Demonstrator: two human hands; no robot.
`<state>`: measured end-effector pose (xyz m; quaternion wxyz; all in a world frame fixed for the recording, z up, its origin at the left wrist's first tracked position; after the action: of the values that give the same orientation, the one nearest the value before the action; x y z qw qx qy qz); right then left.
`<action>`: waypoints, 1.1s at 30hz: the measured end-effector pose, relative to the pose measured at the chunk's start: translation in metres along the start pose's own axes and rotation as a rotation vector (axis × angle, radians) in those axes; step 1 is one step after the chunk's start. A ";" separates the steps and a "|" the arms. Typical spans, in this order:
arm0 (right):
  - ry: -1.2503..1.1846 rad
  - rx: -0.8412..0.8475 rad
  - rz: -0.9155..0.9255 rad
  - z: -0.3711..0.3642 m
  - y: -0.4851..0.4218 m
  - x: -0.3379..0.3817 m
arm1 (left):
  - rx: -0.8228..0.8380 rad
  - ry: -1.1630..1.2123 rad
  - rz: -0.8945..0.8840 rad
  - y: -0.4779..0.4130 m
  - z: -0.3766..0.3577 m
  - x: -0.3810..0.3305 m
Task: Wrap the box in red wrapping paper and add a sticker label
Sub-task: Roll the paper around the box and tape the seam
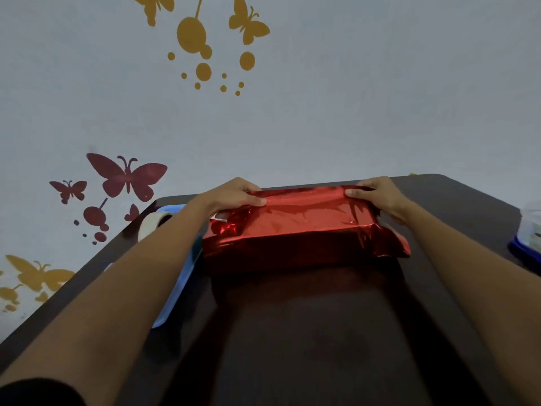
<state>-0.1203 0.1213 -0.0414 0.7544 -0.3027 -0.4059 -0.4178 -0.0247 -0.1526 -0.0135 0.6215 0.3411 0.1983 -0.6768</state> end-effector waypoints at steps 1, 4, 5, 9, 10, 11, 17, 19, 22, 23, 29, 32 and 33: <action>0.034 -0.050 0.017 0.004 -0.003 -0.001 | -0.011 -0.012 -0.025 -0.002 0.001 -0.002; 0.101 -0.234 0.006 0.016 -0.007 -0.004 | -0.055 -0.020 -0.045 0.001 0.000 -0.003; 0.049 -0.301 -0.011 0.019 -0.004 -0.003 | -0.078 -0.029 -0.041 0.001 0.000 -0.002; -0.050 -0.510 -0.093 0.022 0.011 0.005 | -0.176 -0.021 0.007 0.005 -0.003 0.001; -0.060 -0.542 -0.106 0.020 0.017 0.008 | -0.205 0.006 0.027 0.006 -0.004 0.002; -0.052 -0.571 -0.129 0.018 0.023 0.010 | -0.245 0.017 0.061 0.007 -0.005 0.004; 0.056 -0.348 -0.195 -0.036 0.053 0.027 | -0.261 0.116 0.360 0.042 -0.024 0.004; 0.006 -0.145 -0.164 -0.063 0.057 0.034 | -0.170 0.189 0.398 0.061 -0.044 -0.008; 0.137 0.016 -0.160 -0.081 0.066 0.052 | -0.110 0.411 0.367 0.086 -0.084 -0.025; 0.272 0.017 -0.188 -0.081 0.070 0.056 | -0.118 0.530 0.315 0.089 -0.101 -0.028; 0.668 0.138 -0.213 -0.090 0.094 0.089 | -0.380 1.091 0.078 0.087 -0.181 -0.050; 0.808 0.232 -0.233 -0.090 0.103 0.094 | -0.210 1.173 -0.006 0.085 -0.206 -0.067; 0.857 0.274 -0.229 -0.089 0.105 0.092 | -0.158 1.147 -0.012 0.088 -0.210 -0.067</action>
<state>0.0326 0.0644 -0.0174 0.8363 0.0465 -0.1398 -0.5281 0.1066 0.0272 -0.0972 0.4342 0.6048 0.5554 -0.3704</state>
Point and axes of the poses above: each hand's wrist, its own y-axis away from the middle knuckle, its own z-axis out of the back of the hand, x = y × z, the point moved 6 cm from there along -y, towards the middle knuckle, and after that the axes turned 12 degrees about x, right-handed, at the moved point
